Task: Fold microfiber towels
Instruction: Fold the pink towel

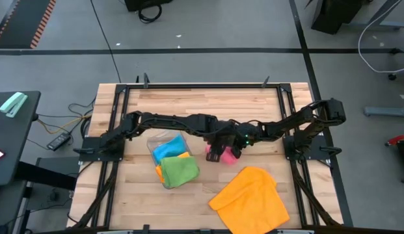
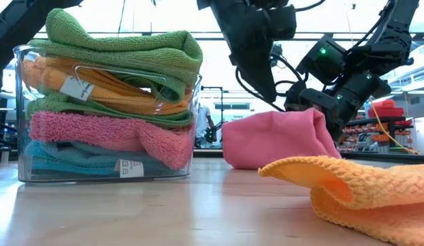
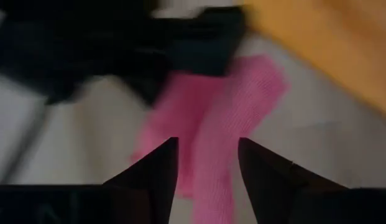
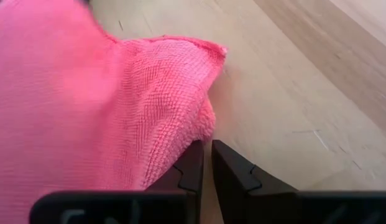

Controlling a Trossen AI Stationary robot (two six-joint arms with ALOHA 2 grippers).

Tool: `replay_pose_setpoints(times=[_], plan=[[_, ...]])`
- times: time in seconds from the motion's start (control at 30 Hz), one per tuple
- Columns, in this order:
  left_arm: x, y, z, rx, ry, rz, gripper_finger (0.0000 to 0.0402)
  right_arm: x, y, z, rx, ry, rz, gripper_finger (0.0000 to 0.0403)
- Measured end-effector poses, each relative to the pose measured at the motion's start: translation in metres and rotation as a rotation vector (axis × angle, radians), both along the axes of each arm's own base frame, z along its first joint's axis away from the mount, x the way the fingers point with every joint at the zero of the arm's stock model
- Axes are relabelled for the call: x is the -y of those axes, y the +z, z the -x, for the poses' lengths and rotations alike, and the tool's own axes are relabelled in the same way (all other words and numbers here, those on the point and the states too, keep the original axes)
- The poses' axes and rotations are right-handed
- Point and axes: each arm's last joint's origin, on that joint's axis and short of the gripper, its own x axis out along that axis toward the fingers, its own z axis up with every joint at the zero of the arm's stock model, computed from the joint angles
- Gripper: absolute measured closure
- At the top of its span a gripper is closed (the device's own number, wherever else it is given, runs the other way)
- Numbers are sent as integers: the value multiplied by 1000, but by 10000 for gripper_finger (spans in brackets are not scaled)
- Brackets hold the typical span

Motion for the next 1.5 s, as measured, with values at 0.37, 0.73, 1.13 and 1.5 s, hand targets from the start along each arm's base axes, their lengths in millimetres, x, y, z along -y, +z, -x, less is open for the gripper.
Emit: replay_pose_setpoints(times=[0.37, 0.73, 1.13, 1.5], plan=[[30, -23, 10, -129, -163, 267, 284, 0, 0, 0, -4, -7, -5, 360], [69, -31, 10, -81, -274, 40, 214, 7, 0, 1, -8, -55, -33, 360], [109, -73, 7, -113, -258, -241, 147, 7, 0, 1, -2, -67, -57, 360], [99, -94, 7, -205, -182, -288, 189, 7, 0, 1, 3, -74, -63, 360]])
